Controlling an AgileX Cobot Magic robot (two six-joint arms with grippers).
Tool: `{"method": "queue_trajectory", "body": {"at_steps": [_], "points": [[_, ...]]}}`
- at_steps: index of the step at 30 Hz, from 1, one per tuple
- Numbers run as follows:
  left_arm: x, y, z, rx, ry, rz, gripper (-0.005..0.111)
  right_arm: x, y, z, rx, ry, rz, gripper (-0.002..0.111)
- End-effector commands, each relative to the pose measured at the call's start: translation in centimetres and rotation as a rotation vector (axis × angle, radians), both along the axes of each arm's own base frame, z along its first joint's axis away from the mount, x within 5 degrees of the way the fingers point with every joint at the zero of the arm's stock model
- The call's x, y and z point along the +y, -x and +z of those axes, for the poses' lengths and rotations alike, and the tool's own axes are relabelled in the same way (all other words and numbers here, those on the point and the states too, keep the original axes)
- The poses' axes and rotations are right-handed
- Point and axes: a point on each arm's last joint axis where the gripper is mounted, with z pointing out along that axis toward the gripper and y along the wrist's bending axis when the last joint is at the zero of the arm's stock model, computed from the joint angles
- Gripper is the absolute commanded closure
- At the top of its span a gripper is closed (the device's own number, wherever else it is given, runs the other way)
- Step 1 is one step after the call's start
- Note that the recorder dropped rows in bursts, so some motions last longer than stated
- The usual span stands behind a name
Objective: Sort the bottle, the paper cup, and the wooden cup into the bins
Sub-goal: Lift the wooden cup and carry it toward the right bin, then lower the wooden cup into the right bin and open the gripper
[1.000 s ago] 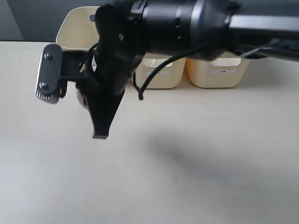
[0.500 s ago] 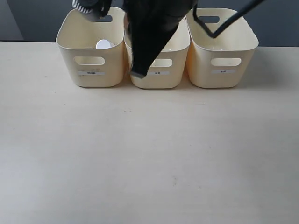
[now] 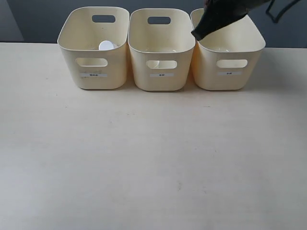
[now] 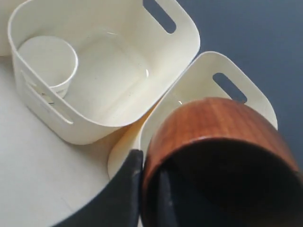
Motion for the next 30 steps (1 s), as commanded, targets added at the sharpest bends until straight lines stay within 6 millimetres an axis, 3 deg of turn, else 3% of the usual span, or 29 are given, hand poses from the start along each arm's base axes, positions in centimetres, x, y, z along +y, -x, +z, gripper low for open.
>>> {"method": "queue_trajectory", "body": {"at_steps": [1, 6, 18, 30], "points": [[0.0, 0.0, 0.0, -0.005, 0.002, -0.003, 0.107, -2.2, -2.1, -2.9, -0.031, -0.08, -0.08, 0.109], [0.0, 0.0, 0.0, -0.005, 0.002, -0.003, 0.107, -3.0, -4.0, -5.4, -0.024, -0.121, -0.117, 0.109], [0.0, 0.0, 0.0, -0.005, 0.002, -0.003, 0.107, -2.3, -6.2, -9.4, -0.041, -0.197, -0.119, 0.109], [0.0, 0.0, 0.0, -0.005, 0.002, -0.003, 0.107, -3.9, -6.7, -9.9, -0.012, -0.269, -0.213, 0.109]]}}
